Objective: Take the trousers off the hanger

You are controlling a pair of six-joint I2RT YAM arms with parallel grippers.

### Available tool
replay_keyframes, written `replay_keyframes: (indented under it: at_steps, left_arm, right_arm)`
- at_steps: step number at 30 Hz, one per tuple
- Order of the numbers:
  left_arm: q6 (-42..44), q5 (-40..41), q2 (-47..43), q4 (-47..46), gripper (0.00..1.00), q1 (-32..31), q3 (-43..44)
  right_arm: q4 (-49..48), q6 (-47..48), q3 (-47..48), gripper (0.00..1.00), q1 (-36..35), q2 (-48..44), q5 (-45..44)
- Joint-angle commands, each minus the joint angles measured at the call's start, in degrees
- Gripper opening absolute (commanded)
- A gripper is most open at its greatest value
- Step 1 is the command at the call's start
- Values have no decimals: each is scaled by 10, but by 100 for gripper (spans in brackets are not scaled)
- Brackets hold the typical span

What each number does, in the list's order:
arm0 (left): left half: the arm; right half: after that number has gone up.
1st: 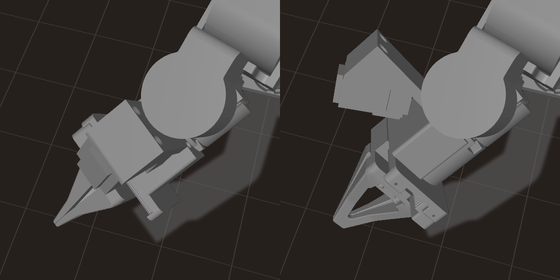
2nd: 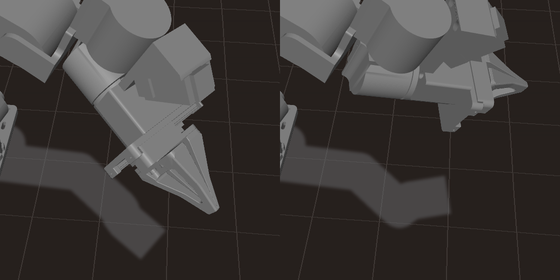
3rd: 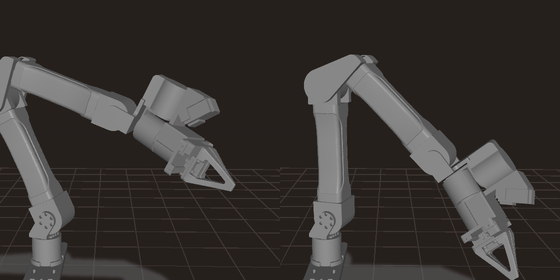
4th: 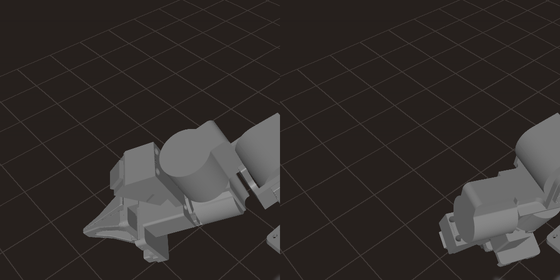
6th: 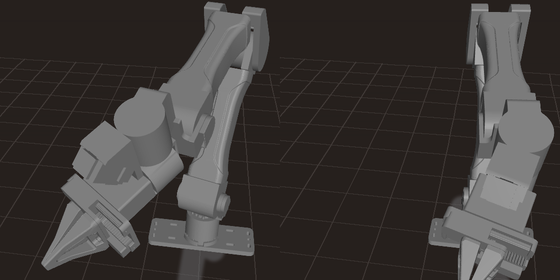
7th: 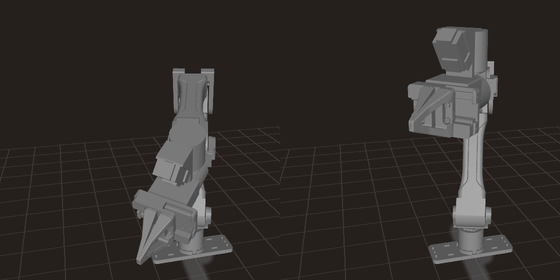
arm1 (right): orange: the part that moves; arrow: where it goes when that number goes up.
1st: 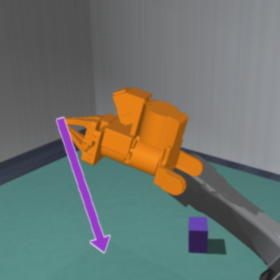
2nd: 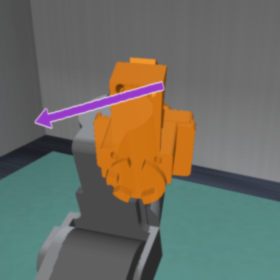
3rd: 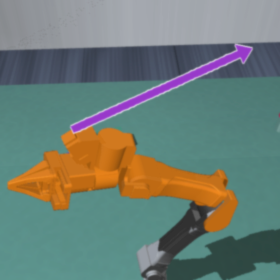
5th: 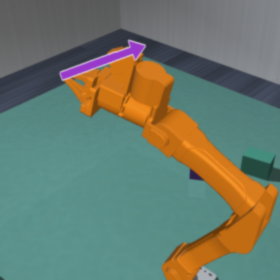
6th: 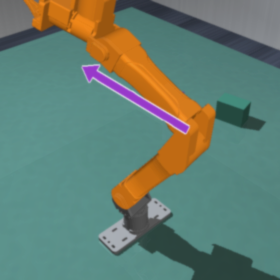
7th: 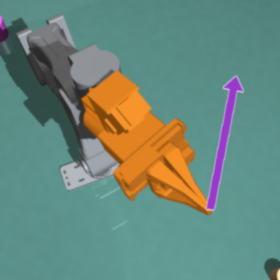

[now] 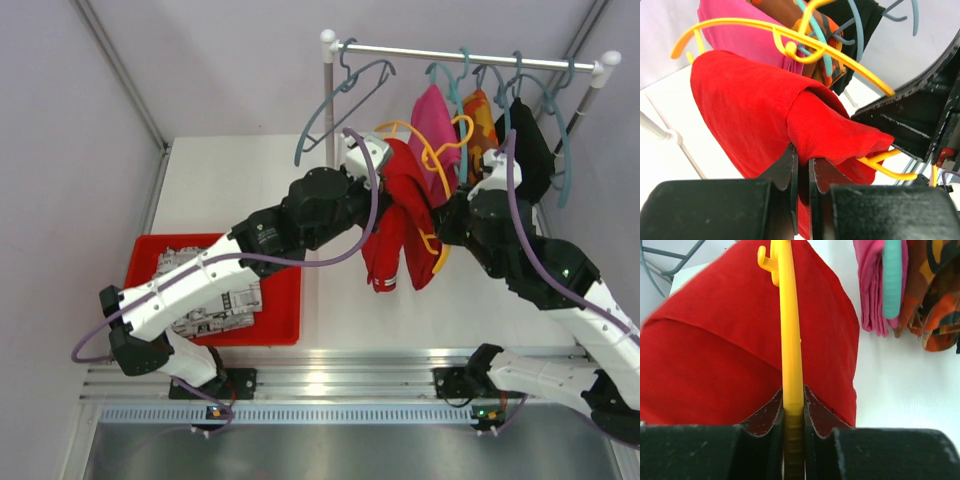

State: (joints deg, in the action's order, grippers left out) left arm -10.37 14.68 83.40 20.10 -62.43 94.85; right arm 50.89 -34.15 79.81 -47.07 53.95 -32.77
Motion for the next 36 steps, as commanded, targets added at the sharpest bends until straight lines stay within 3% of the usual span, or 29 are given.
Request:
replay_keyframes:
  at_steps: [1,13,20,30,36]
  left_arm:
    - [11,17,-47,-154,0,10,60]
    - [41,-19,-42,-152,0,10,140]
    - [58,-55,-39,-95,0,10,178]
    - [46,-71,-86,-81,0,10,53]
    - [88,-93,-109,-76,0,9,-5]
  right_arm:
    - [20,-37,-24,0,1,-27,-21]
    - [32,-82,-93,0,1,-42,-14]
    - [8,-78,-95,0,1,-67,-19]
    - [-15,-47,-36,0,0,-85,-8]
    - [-29,-55,-20,0,1,-95,-3]
